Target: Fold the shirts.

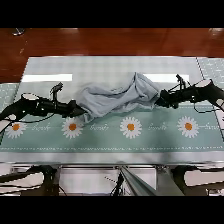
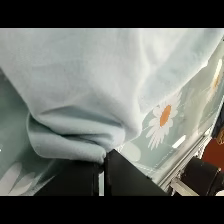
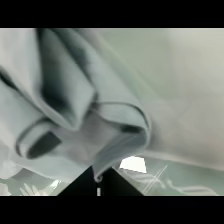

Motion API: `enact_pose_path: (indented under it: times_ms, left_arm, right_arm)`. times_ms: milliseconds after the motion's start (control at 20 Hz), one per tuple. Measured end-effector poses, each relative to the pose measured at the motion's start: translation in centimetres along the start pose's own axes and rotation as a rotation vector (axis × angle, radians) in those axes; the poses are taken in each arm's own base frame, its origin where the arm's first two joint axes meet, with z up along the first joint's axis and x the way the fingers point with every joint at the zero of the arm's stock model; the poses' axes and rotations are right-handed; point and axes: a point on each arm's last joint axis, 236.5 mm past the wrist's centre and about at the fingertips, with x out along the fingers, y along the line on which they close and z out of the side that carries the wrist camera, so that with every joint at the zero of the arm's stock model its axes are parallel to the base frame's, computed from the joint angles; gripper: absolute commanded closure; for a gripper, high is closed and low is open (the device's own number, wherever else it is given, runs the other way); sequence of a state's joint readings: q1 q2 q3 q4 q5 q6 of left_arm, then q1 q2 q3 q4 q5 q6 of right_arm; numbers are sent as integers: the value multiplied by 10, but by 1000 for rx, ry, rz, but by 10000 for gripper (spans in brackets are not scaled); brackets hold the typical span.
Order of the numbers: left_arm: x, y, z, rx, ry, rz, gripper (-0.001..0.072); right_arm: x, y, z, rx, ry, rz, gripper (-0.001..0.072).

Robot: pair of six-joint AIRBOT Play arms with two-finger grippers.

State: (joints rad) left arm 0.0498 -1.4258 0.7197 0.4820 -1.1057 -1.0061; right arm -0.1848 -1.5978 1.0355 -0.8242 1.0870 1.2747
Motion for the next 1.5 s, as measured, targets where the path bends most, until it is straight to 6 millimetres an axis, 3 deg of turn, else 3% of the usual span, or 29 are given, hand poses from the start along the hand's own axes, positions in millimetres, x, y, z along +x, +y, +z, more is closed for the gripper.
enact_pose_path:
  times_ms: [150,250,350,450,500,600,700,800,950,1100,1200,1400,1500]
  left_arm:
    - [-7,-15,10,12,-15,-39,685]
    - [-29,-46,36,77,-79,-87,685]
    - [-71,-101,76,191,-212,-161,685]
    - [-134,-178,109,342,-377,-242,685]
    - [-172,-222,115,436,-460,-276,686]
    - [-242,-300,105,626,-600,-298,686]
    - [-299,-354,77,777,-722,-224,686]
    - [-345,-385,45,874,-851,-81,686]
    - [-398,-412,-17,973,-1032,107,685]
    - [-418,-421,-77,1030,-1114,214,686]
    - [-422,-419,-109,1053,-1130,268,685]
    - [-414,-404,-142,1036,-1089,328,685]
    - [-404,-389,-144,999,-1032,353,685]
  right_arm:
    - [-15,23,18,-69,-19,6,681]
    - [-49,55,43,-151,-77,10,681]
    - [-107,102,78,-260,-210,8,681]
    - [-186,163,101,-391,-389,10,681]
    - [-228,193,103,-454,-482,9,681]
    - [-315,252,79,-580,-680,21,681]
    - [-386,292,35,-678,-860,12,681]
    - [-447,315,-17,-751,-1034,-17,681]
    - [-512,328,-99,-815,-1249,-76,681]
    - [-550,326,-169,-848,-1395,-128,680]
    - [-560,320,-201,-850,-1440,-156,680]
    - [-559,304,-229,-826,-1434,-198,681]
    - [-554,299,-232,-814,-1414,-207,680]
